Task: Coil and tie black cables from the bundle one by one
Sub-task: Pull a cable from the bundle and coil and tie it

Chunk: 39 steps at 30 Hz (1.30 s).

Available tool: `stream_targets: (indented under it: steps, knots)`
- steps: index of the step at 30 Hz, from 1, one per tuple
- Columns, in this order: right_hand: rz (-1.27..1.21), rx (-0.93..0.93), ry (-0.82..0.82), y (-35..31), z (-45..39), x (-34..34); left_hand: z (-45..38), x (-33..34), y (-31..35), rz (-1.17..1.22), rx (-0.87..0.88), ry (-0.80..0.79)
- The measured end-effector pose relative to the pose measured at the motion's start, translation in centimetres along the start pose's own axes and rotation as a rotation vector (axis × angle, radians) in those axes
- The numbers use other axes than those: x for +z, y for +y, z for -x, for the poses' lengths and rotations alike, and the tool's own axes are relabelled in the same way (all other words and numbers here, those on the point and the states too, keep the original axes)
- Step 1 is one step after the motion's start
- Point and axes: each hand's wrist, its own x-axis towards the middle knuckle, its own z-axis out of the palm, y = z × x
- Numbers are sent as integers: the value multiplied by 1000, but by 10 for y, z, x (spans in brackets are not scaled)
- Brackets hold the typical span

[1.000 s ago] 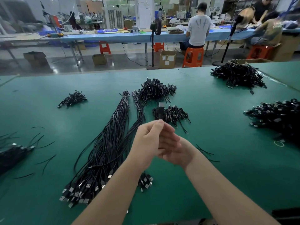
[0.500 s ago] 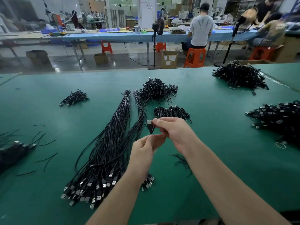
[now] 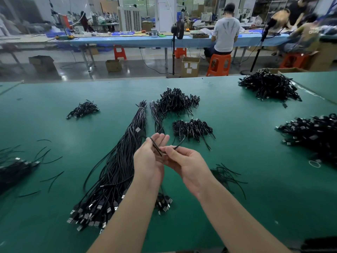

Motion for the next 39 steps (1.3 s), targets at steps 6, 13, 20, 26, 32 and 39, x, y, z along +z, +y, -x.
stream_targets:
  steps: [6, 13, 20, 26, 32, 39]
  knots:
    - [-113, 77, 50, 7, 1, -4, 2, -1, 3, 23, -7, -24]
    - [-179, 224, 211, 21, 3, -1, 1, -3, 1, 6, 65, -22]
    - [-349, 453, 192, 34, 13, 5, -2, -5, 4, -9, 156, -55]
    - [-358, 521, 164, 35, 9, 1, 3, -7, 2, -53, 155, -137]
    - [-368, 607, 155, 33, 2, -8, 10, -14, 8, -228, 121, -340]
    - [33, 482, 1, 12, -18, -15, 21, -32, 3, -370, 83, -505]
